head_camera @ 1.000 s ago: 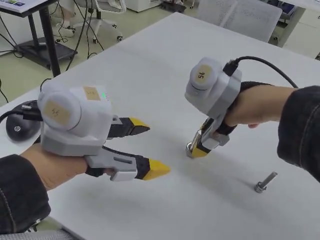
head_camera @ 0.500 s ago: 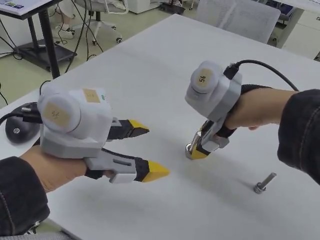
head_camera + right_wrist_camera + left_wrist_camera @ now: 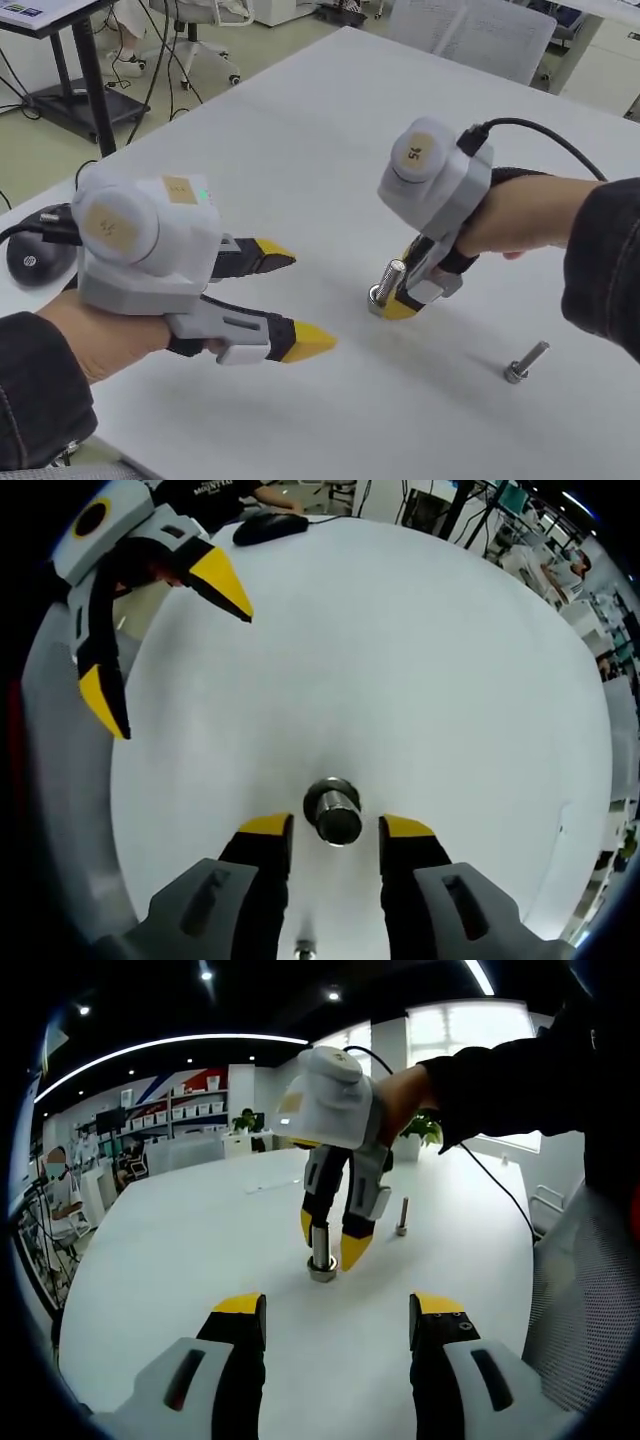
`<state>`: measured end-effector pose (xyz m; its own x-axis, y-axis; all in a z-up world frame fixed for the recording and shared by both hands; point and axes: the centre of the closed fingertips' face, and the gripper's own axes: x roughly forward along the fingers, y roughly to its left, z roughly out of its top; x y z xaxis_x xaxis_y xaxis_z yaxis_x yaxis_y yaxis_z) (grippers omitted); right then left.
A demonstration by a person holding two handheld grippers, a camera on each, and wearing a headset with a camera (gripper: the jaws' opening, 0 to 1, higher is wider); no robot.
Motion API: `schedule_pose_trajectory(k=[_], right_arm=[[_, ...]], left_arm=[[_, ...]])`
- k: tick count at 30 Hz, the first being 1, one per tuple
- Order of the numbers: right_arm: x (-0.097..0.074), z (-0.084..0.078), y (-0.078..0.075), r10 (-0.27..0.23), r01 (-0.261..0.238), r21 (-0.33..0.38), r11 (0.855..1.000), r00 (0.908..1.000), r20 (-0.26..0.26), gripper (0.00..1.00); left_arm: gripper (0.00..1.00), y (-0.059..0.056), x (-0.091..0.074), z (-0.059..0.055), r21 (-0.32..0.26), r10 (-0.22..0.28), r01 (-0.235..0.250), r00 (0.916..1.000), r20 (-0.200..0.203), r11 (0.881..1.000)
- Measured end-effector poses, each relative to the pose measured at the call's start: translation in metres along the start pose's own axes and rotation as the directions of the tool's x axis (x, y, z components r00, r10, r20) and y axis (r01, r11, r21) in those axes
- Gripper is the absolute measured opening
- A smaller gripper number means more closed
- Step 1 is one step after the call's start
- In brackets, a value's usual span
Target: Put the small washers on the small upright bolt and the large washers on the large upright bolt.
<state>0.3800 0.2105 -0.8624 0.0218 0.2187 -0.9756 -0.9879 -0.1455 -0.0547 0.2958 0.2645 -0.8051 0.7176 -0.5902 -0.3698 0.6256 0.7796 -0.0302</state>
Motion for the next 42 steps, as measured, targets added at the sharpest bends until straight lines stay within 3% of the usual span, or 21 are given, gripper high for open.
schedule_pose_trajectory(k=[15, 29, 42], right_arm=[[-0.005, -0.013, -0.002, -0.007, 0.006, 0.027, 1.000, 0.9998, 0.020, 0.49], [-0.014, -0.018, 0.001, -0.025, 0.017, 0.089, 0.996, 0.9949, 0.098, 0.63], [-0.031, -0.030, 0.001, -0.074, 0.055, 0.137, 0.989, 0.9874, 0.140, 0.67]], left_arm=[[0.57, 0.000, 0.002, -0.001, 0.003, -0.005, 0.005, 1.0000, -0.005, 1.000], [0.57, -0.004, 0.002, 0.000, 0.010, -0.015, 0.015, 0.9999, -0.008, 1.000], [0.57, -0.005, 0.001, 0.003, 0.017, -0.019, 0.019, 0.9997, -0.013, 1.000]])
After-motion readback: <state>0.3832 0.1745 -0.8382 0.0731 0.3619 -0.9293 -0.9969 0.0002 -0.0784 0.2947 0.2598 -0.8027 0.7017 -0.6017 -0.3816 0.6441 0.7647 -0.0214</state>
